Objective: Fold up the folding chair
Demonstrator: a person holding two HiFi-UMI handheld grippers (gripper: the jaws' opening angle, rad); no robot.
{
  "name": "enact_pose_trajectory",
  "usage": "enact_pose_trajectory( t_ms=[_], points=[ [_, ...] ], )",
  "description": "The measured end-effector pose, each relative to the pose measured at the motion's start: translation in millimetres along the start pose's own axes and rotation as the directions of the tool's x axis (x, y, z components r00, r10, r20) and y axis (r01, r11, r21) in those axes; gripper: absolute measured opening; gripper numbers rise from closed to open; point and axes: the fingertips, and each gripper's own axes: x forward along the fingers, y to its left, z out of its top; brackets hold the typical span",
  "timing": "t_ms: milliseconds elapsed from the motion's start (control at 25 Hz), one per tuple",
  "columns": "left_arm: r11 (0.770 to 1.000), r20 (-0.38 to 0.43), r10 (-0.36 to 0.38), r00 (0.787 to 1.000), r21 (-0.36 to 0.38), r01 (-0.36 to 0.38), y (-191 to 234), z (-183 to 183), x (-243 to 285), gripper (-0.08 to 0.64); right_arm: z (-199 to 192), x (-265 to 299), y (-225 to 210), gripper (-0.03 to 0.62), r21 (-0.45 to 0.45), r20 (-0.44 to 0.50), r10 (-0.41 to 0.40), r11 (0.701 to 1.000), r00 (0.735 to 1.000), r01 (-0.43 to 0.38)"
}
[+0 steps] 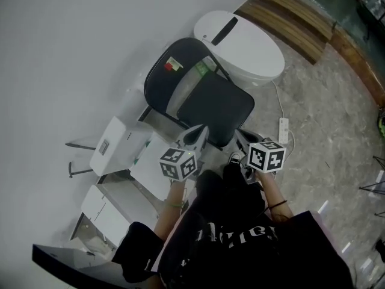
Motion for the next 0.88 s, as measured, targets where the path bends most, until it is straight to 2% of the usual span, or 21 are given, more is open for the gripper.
enact_pose_trajectory(
  t_ms=[160,280,520,640,880],
  points=[
    [1.0,-0.029,0.026,0.999,0.017,-0.026,21.9,4.3,8.8,0.003,-6.1,3.4,-16.4,0.014,0.03,-0.031,-0.01,0.999,0.999,0.011],
    [0.997,-0.025,0.068,0.997,0.037,-0.067,56.9,24.7,9.1,0.003,-11.5,6.8,-28.5,0.014,0.062,-0.053,-0.026,0.998,0.998,0.029],
    [0.994,-0.026,0.096,0.995,0.051,-0.095,129.9,69.9,12.2,0.003,-12.2,26.7,-37.8,0.014,0.125,-0.066,-0.061,0.99,0.996,0.069],
    [0.989,-0.054,0.122,0.991,0.092,-0.117,166.3,84.0,16.9,0.006,-11.4,39.1,-39.5,0.014,0.149,-0.072,-0.086,0.984,0.994,0.096],
    [0.972,-0.116,0.157,0.981,0.193,-0.132,246.4,118.4,36.1,0.091,-6.4,63.4,-47.5,0.014,0.168,-0.062,-0.125,0.977,0.99,0.134]
  ],
)
